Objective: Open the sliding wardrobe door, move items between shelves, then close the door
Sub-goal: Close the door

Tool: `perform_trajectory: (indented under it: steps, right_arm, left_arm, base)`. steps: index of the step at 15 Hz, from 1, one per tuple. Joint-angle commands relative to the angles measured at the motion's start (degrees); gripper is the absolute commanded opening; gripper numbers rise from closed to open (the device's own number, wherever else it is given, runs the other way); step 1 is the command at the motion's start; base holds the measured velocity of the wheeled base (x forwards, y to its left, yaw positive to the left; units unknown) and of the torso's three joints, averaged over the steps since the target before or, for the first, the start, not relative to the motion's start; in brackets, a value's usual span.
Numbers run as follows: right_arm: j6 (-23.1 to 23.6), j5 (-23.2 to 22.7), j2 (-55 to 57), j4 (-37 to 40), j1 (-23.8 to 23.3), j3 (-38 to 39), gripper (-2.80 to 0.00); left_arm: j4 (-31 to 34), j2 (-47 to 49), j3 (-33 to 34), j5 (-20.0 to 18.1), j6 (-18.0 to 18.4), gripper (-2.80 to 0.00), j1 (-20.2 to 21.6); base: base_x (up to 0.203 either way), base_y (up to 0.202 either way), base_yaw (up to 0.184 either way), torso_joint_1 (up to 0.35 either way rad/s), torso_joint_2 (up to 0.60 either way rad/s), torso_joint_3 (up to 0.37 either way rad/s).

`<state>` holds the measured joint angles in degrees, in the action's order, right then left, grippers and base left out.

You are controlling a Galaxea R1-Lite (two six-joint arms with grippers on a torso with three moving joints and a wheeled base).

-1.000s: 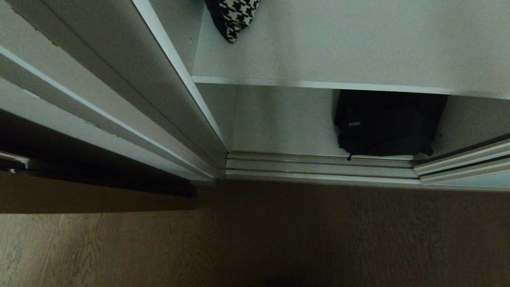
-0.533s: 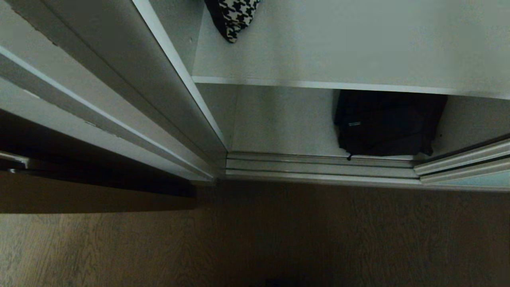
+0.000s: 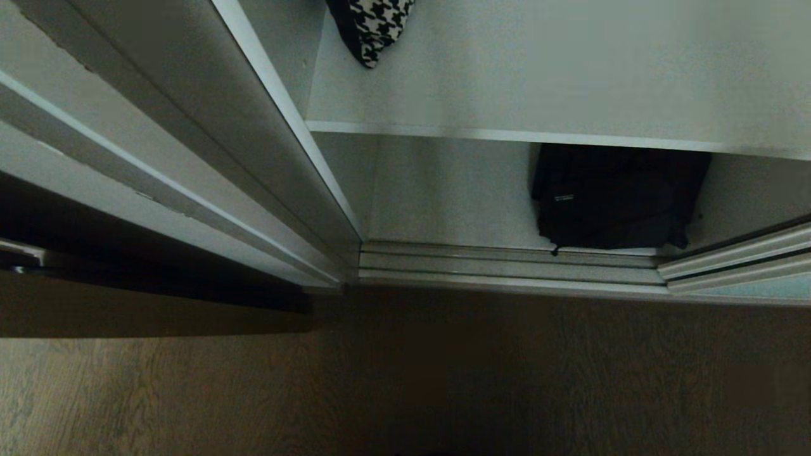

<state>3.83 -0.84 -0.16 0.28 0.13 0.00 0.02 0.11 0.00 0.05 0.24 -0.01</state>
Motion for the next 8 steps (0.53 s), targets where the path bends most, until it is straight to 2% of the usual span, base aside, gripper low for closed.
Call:
perform_trajectory:
  steps: [1, 6, 8]
  right_arm:
    - [-0.05, -0.04, 0.07, -0.02, 0.04, 0.0, -2.8]
    - [0.08, 0.05, 0.07, 0.11, 0.04, 0.0, -2.8]
    - [-1.61, 0.05, 0.07, -0.08, 0.04, 0.0, -2.8]
  left_arm:
    - [-0.02, -0.02, 0.0, 0.04, -0.06, -2.8, 0.01]
    - [-0.02, -0.02, 0.0, 0.04, -0.06, -2.8, 0.07]
    - [-0.02, -0.02, 0.0, 0.04, -0.15, -2.8, 0.02]
  base:
    - [0.003, -0.12, 0.011, 0.002, 0.0, -0.003]
    - [0.0, -0.192, 0.001, 0.002, 0.0, 0.002]
    - [0.0, -0.196, 0.002, 0.002, 0.0, 0.002]
